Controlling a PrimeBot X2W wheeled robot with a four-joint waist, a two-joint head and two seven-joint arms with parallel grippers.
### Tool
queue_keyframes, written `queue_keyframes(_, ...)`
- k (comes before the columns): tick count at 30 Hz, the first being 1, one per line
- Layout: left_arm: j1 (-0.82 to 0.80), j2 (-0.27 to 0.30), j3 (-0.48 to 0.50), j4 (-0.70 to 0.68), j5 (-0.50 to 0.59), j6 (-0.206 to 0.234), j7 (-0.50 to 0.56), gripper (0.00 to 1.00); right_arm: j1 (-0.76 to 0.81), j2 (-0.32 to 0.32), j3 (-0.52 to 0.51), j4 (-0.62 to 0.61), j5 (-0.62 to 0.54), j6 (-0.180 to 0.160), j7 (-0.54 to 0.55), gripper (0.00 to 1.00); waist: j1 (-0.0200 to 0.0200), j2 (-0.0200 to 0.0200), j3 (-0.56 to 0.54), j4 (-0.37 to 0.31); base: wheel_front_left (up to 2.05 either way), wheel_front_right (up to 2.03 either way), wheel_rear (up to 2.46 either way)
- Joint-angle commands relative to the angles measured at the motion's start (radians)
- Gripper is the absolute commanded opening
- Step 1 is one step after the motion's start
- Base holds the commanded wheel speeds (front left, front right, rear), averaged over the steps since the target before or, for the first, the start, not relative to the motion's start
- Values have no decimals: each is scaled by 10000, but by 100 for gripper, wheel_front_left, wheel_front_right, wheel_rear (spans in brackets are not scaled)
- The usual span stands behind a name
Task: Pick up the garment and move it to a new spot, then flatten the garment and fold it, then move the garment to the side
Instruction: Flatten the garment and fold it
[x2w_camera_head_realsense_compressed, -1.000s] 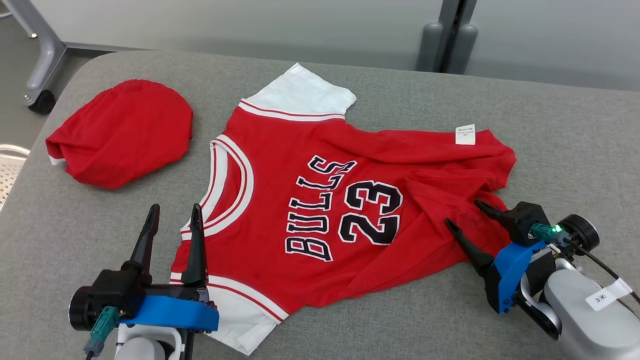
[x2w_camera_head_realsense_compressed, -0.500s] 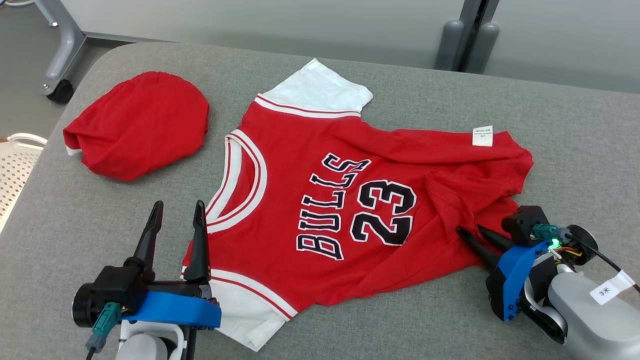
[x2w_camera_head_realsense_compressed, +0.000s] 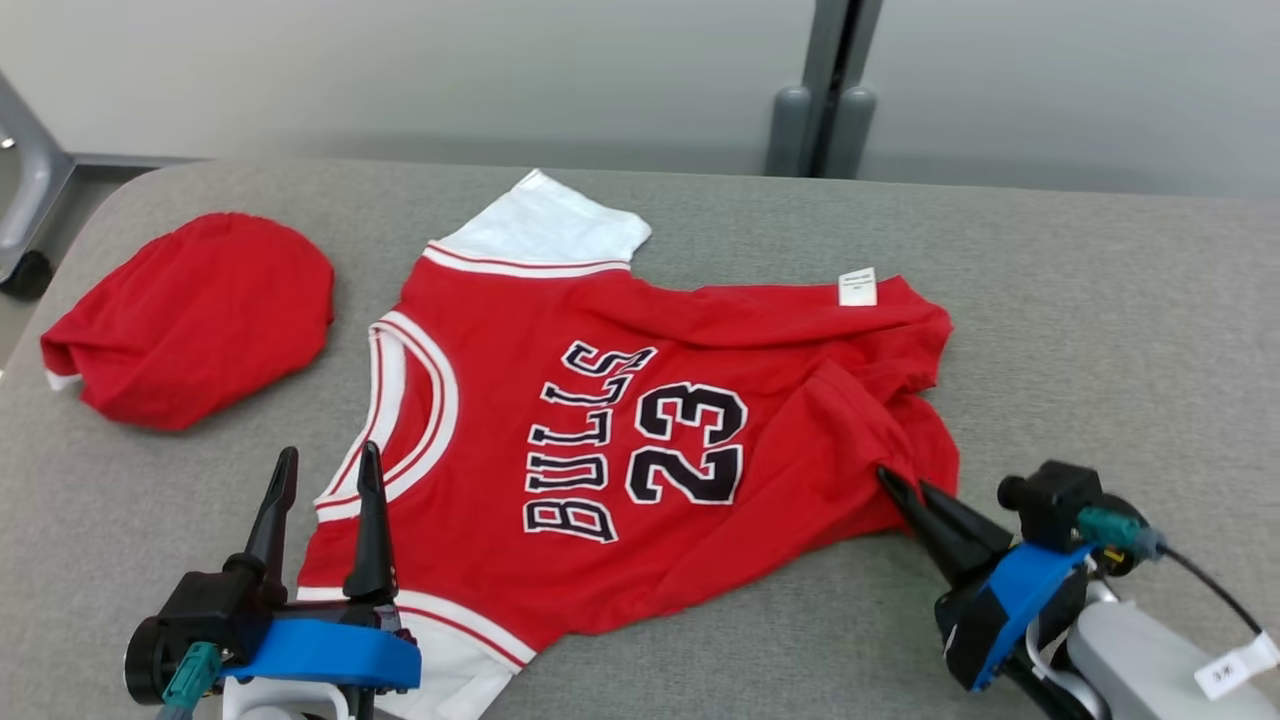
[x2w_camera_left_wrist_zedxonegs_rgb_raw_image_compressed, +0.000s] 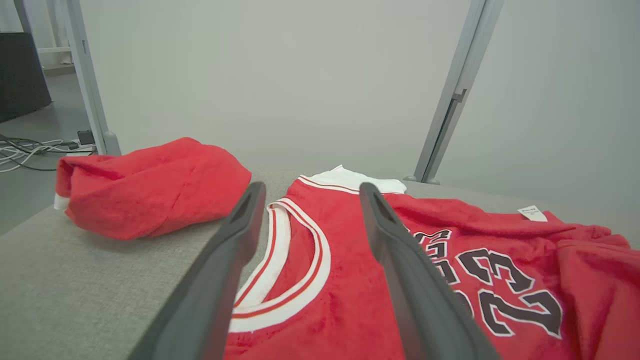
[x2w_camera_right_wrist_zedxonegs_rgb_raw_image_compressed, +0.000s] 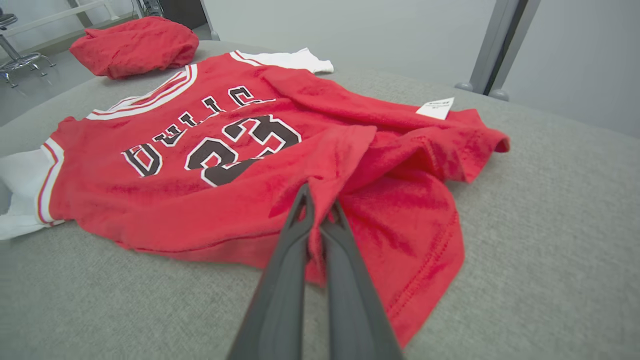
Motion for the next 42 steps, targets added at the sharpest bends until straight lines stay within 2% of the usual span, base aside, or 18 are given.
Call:
queue_keyframes(1,41,-9,43,-38,-50,-22,-42,100,393,96,-161,-306,-135,3,-94,0,0,-1,-166,-256,0,0,0)
queue_keyframes(5,28,-9,106,-30,-37,-22,-42,100,1284,180,-668,-1205,-531,3,-133,0,0,-1,-168,-521,0,0,0)
queue_keyframes(12,172,-7,174,-21,2,-22,-43,100,3256,-80,-1563,-2493,-904,5,-142,0,0,-1,-210,-822,0,0,0)
queue_keyframes(16,222,-10,278,-18,10,-22,-43,100,4316,-211,-1992,-2853,-923,5,17,0,0,-1,-223,-974,0,0,0)
queue_keyframes(20,285,-10,332,-12,38,-22,-42,100,4985,-46,-2236,-3068,-1012,5,166,0,0,-1,-229,-1080,0,0,0)
queue_keyframes(21,266,-10,336,2,30,-22,-42,100,5076,-31,-2275,-3089,-1090,3,194,42,0,-1,-231,-1098,0,0,0)
queue_keyframes(22,241,-10,337,16,33,-22,-42,100,5164,46,-2367,-3088,-1090,3,185,92,0,-1,-241,-1115,0,0,0)
queue_keyframes(23,222,-9,324,24,38,-22,-42,100,5233,131,-2481,-3086,-1072,3,166,100,0,-1,-256,-1129,0,0,0)
queue_keyframes(28,272,-9,266,35,88,-22,-42,100,5233,285,-3092,-3245,-1498,3,18,100,0,-1,-352,-1174,0,0,0)
queue_keyframes(34,363,-8,298,-18,158,-22,-42,100,4462,612,-4168,-3416,-1964,5,-58,100,0,-1,-404,-1198,0,0,0)
queue_keyframes(42,82,41,156,-40,173,-22,-42,100,2354,1220,-4529,-2499,-3081,3,1002,100,0,-1,-159,-964,0,0,0)
